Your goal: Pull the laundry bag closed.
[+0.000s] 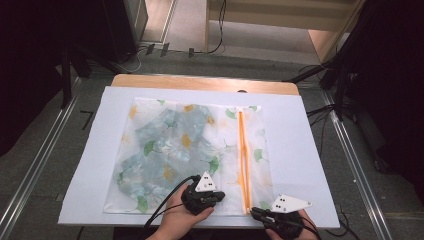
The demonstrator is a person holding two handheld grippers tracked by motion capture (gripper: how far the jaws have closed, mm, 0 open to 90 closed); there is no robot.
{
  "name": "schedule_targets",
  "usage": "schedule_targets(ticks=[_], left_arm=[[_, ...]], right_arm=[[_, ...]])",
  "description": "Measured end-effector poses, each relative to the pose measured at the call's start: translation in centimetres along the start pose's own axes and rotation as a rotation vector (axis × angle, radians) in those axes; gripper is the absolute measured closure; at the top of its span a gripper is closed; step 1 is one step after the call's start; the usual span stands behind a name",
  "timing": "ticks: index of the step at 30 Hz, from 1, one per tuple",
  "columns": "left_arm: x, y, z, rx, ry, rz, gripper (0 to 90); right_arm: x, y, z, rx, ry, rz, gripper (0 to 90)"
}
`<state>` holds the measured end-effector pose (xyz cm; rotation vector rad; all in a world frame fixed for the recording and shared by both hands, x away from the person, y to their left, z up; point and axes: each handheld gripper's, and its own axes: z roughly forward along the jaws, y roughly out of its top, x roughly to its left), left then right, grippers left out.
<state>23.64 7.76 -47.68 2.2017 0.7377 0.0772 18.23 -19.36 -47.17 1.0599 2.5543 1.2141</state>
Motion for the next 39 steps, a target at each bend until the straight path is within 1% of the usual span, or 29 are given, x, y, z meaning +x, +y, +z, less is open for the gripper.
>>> schedule_targets(ticks=[1,2,3,4,5,7,8,9,10,11,12,14,15,16,17,18,19,21,24,26,30,31,34,36,37,38,39], left_arm=[[0.1,0.0,0.0,0.004,0.001,0.001,89.0],[0.2,-0.1,-0.1,0.003,-0.005,-0.002,89.6],[0.2,-0.1,-0.1,0.003,-0.005,-0.002,89.8],[0.3,-0.2,0.0,-0.005,-0.013,-0.015,90.0],[0.4,-0.2,0.0,-0.005,-0.014,-0.022,90.0],[0.5,-0.2,0.0,-0.009,-0.019,-0.028,90.0],[0.5,-0.2,0.0,-0.009,-0.019,-0.028,90.0],[0.4,-0.2,0.0,-0.001,-0.013,-0.019,90.0],[0.4,-0.2,0.0,-0.001,-0.013,-0.019,90.0],[0.4,-0.2,0.0,-0.003,-0.012,-0.017,90.0],[0.4,-0.2,0.0,-0.003,-0.013,-0.021,90.0],[0.5,-0.2,0.0,-0.003,-0.017,-0.022,90.0],[0.5,-0.2,0.0,-0.009,-0.02,-0.029,90.0],[0.5,-0.2,0.0,-0.008,-0.021,-0.031,90.0],[0.5,-0.2,0.0,-0.009,-0.021,-0.03,90.0],[0.5,-0.2,0.0,-0.01,-0.02,-0.029,90.0],[0.5,-0.2,0.0,-0.01,-0.02,-0.029,90.0],[0.5,-0.2,0.0,-0.01,-0.019,-0.029,90.0],[0.5,-0.2,0.0,-0.011,-0.019,-0.028,90.0],[0.5,-0.2,0.0,-0.01,-0.02,-0.03,90.0],[0.5,-0.2,0.0,-0.009,-0.021,-0.031,90.0],[0.5,-0.2,0.0,-0.009,-0.021,-0.032,90.0],[0.5,-0.2,0.0,-0.006,-0.027,-0.037,90.0],[0.5,-0.2,0.0,-0.007,-0.027,-0.038,90.0],[0.5,-0.2,0.0,-0.006,-0.026,-0.037,90.0],[0.5,-0.2,0.0,-0.006,-0.027,-0.037,90.0],[0.5,-0.2,0.0,-0.006,-0.027,-0.038,90.0]], right_arm=[[0.0,0.0,0.0,0.0,0.0,0.0,84.2],[-0.2,0.0,-0.2,-0.012,-0.019,0.012,79.5],[-0.2,0.0,-0.2,-0.012,-0.019,0.012,79.5],[-0.4,-0.1,-0.5,-0.026,-0.032,0.03,79.5],[-0.4,-0.1,-0.5,-0.026,-0.032,0.03,79.5],[-0.5,-0.2,-0.7,-0.041,-0.012,0.03,79.1],[-0.5,-0.2,-0.7,-0.041,-0.012,0.03,79.1],[-0.3,-0.2,-0.6,-0.04,0.002,0.013,78.4],[-0.3,-0.2,-0.6,-0.04,0.002,0.013,78.4],[0.1,-0.1,-0.4,-0.031,0.011,-0.005,78.5],[0.2,-0.1,-0.3,-0.028,0.015,-0.008,78.3],[0.6,-0.1,-0.1,-0.026,0.022,-0.035,77.4],[0.6,-0.1,-0.1,-0.026,0.022,-0.035,77.4],[0.9,0.0,0.0,-0.029,0.024,-0.056,74.7],[0.9,0.0,0.0,-0.029,0.024,-0.056,74.7],[1.2,0.0,0.2,-0.021,0.007,-0.074,71.8],[1.2,0.0,0.2,-0.021,0.007,-0.074,71.8],[1.4,0.0,0.5,-0.013,-0.015,-0.095,70.1],[1.5,0.0,0.6,-0.013,-0.02,-0.102,68.1],[1.6,0.0,0.8,-0.006,-0.037,-0.11,65.4],[1.9,-0.2,1.3,0.023,-0.076,-0.167,63.4],[2.2,-0.2,1.4,0.028,-0.096,-0.191,62.4],[2.3,-0.2,1.5,0.029,-0.108,-0.205,62.4],[2.3,-0.2,1.5,0.029,-0.108,-0.204,62.9],[2.3,-0.2,1.5,0.029,-0.108,-0.202,65.3],[2.1,-0.2,1.4,0.026,-0.111,-0.197,69.7],[2.1,-0.2,1.4,0.026,-0.111,-0.197,69.7]])
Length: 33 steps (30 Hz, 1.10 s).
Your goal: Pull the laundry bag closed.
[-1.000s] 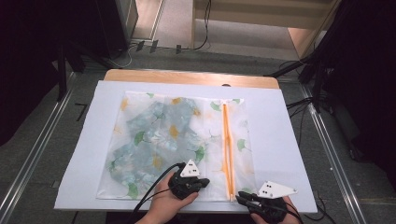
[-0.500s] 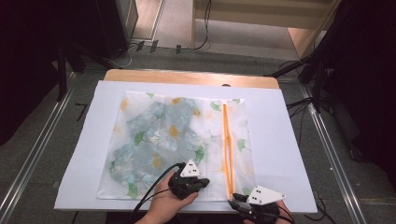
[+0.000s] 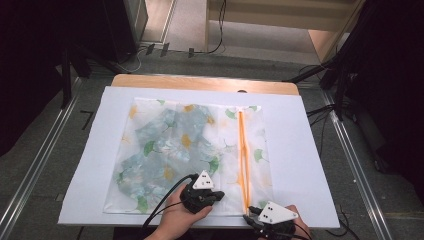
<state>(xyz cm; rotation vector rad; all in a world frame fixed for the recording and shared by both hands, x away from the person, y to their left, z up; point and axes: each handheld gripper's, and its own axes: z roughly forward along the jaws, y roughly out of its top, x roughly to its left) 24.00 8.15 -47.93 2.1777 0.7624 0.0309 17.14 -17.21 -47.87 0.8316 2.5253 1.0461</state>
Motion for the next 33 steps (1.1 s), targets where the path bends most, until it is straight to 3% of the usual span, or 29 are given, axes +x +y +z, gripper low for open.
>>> schedule_targets(ticks=[5,13,17,21,26,27,29,30,33], left_arm=[[0.0,0.0,0.0,0.001,-0.001,-0.005,90.0],[0.1,0.0,0.0,0.004,-0.002,-0.002,90.0],[0.1,0.0,0.0,0.003,-0.002,-0.002,90.0],[0.1,0.0,0.0,0.003,-0.003,-0.002,90.0],[0.1,0.0,0.0,0.004,-0.002,-0.001,90.0],[0.1,0.0,0.0,0.002,-0.004,-0.003,90.0],[0.1,0.0,0.0,0.002,-0.005,-0.003,90.0],[0.1,0.0,0.0,0.002,-0.004,-0.003,90.0],[0.1,0.0,0.0,0.003,-0.002,-0.001,90.0]], right_arm=[[-0.7,-0.1,-0.5,-0.016,0.049,0.043,74.7],[-1.2,0.0,-1.0,-0.045,0.068,0.074,81.3],[-1.4,0.1,-1.0,-0.043,0.091,0.093,88.6],[-1.7,0.2,-0.9,-0.032,0.081,0.114,90.0],[-1.8,0.0,-0.9,-0.047,0.1,0.14,82.2],[-1.4,0.0,-1.0,-0.041,0.069,0.12,76.7],[-1.4,-0.1,-1.0,-0.035,0.068,0.116,73.7],[-1.3,-0.2,-0.6,-0.012,0.074,0.105,67.2],[-1.0,-0.3,-0.4,0.0,0.056,0.069,63.2]])
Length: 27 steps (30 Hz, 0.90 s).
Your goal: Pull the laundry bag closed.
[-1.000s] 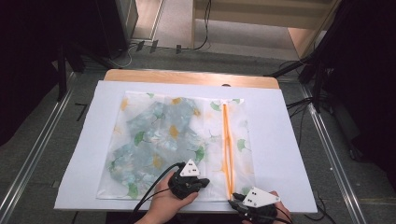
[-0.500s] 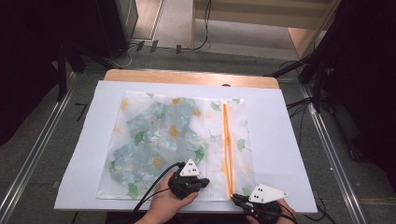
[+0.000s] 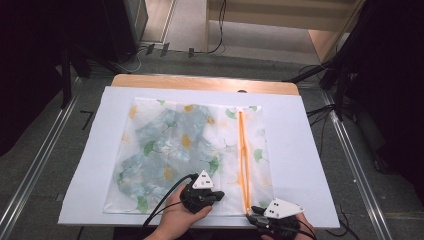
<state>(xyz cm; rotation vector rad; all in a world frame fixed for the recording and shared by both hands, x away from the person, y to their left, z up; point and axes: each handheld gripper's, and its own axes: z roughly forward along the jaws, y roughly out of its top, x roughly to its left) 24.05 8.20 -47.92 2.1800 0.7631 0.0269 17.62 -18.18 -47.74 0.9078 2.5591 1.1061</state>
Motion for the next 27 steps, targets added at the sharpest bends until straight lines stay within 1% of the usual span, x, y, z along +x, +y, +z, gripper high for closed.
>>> schedule_targets(ticks=[1,2,3,4,5,6,8,9,10,11,12,13,16,18,19,20,21,22,23,24,25,26,27], left_arm=[[0.0,0.0,0.0,0.0,0.0,0.001,90.0],[0.0,0.0,0.0,0.001,-0.001,0.001,90.0],[0.0,0.0,0.0,0.002,-0.001,0.002,90.0],[0.0,0.0,0.0,0.001,-0.001,0.002,90.0],[0.0,0.0,0.0,0.002,0.0,0.002,90.0],[0.0,0.0,0.0,0.0,0.001,0.001,90.0],[0.0,0.0,0.0,-0.003,0.0,-0.003,90.0],[0.0,0.0,0.0,-0.003,0.0,-0.003,90.0],[0.0,0.0,0.0,-0.001,0.0,-0.001,90.0],[0.0,0.0,0.0,-0.001,-0.001,-0.001,90.0],[0.0,0.0,0.0,-0.002,-0.003,-0.002,90.0],[0.0,0.0,0.0,-0.001,-0.003,-0.002,90.0],[0.0,0.0,0.0,-0.001,0.0,-0.001,90.0],[-0.2,0.0,0.0,-0.001,0.01,0.017,90.0],[-0.2,0.0,0.0,-0.001,0.01,0.017,90.0],[-0.3,0.0,0.0,-0.007,0.004,0.02,90.0],[-0.5,0.0,0.0,0.0,0.004,0.021,90.0],[-0.6,0.0,0.0,-0.004,0.002,0.024,90.0],[-1.1,0.2,-0.1,-0.018,-0.002,0.035,90.0],[-1.1,0.2,-0.1,-0.018,-0.002,0.035,90.0],[-1.6,0.5,-0.2,-0.026,-0.025,0.041,90.0],[-1.9,0.6,-0.1,-0.024,-0.031,0.05,90.0],[-1.9,0.6,-0.1,-0.024,-0.031,0.05,90.0]], right_arm=[[0.2,0.0,0.1,-0.002,-0.008,-0.016,62.6],[0.4,0.0,0.2,0.009,-0.042,-0.045,63.9],[0.6,0.0,0.2,0.011,-0.047,-0.048,66.1],[0.5,0.0,0.2,0.009,-0.049,-0.053,70.6],[0.5,0.0,0.2,0.009,-0.049,-0.053,70.6],[0.5,0.1,0.1,0.015,-0.057,-0.053,77.6],[0.3,0.1,-0.1,0.01,-0.05,-0.053,82.9],[0.3,0.1,-0.1,0.01,-0.05,-0.053,82.9],[0.2,0.1,-0.2,0.004,-0.042,-0.045,83.9],[0.1,0.1,-0.3,-0.003,-0.022,-0.03,84.5],[0.1,0.1,-0.3,-0.003,-0.022,-0.03,84.5],[0.0,0.2,-0.4,-0.007,-0.01,-0.023,84.7],[0.0,0.3,-0.5,-0.01,-0.006,-0.019,84.9],[-0.1,0.5,-0.6,-0.015,-0.002,-0.01,85.2],[-0.1,0.5,-0.6,-0.015,-0.002,-0.01,85.2],[-0.1,0.6,-0.5,-0.008,-0.005,-0.005,90.0],[-0.1,0.6,-0.5,-0.008,-0.005,-0.005,90.0],[-0.2,0.6,-0.5,-0.005,0.002,0.01,90.0],[-0.3,0.7,-0.4,-0.004,0.006,0.016,90.0],[-0.3,0.7,-0.4,-0.004,0.006,0.016,90.0],[-0.4,0.7,-0.4,0.0,0.01,0.025,90.0],[-0.4,0.8,-0.4,0.002,0.011,0.029,90.0],[-0.5,0.8,-0.4,0.003,0.009,0.03,90.0]])
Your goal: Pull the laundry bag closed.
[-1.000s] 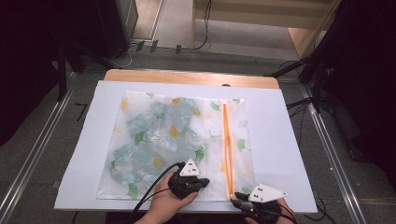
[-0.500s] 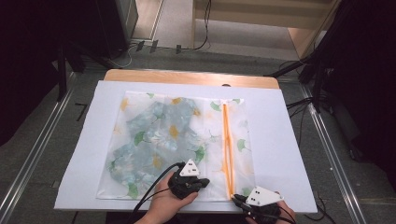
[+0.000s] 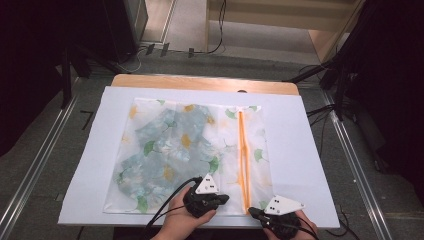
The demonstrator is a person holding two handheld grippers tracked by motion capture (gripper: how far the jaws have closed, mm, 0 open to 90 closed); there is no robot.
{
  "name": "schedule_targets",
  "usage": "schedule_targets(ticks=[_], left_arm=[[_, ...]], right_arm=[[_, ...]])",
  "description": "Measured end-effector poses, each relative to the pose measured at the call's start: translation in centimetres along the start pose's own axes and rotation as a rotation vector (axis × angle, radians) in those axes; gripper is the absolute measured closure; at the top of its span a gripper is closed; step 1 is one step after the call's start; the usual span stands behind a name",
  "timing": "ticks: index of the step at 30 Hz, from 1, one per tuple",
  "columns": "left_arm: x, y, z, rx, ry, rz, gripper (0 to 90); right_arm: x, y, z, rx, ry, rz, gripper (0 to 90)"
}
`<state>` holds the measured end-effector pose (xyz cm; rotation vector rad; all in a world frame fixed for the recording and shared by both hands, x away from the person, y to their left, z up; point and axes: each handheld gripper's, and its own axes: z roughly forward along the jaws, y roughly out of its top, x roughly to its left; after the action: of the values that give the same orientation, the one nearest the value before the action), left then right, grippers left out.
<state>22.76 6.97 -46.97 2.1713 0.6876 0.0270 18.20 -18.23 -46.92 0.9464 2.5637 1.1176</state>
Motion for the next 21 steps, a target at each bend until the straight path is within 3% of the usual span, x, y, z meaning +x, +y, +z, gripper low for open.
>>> schedule_targets(ticks=[1,5,10,13,14,21], left_arm=[[-0.5,0.1,0.4,0.004,-0.024,0.007,90.0],[-1.4,0.0,1.3,0.037,-0.057,0.03,90.0],[-1.8,-0.2,2.1,0.049,-0.058,0.039,90.0],[-1.7,-0.1,2.2,0.053,-0.078,0.01,90.0],[-1.5,0.0,2.2,0.06,-0.092,0.019,90.0],[-2.1,-0.1,2.2,0.055,-0.054,0.051,90.0]], right_arm=[[0.0,0.0,0.0,0.001,0.002,0.003,90.0],[-0.1,0.1,0.1,0.003,-0.002,0.018,90.0],[0.0,0.1,0.1,0.009,-0.002,0.018,90.0],[0.0,0.3,0.2,0.013,-0.008,0.016,90.0],[0.0,0.4,0.3,0.021,-0.017,0.018,90.0],[-0.3,0.8,0.5,0.034,-0.018,0.042,90.0]])
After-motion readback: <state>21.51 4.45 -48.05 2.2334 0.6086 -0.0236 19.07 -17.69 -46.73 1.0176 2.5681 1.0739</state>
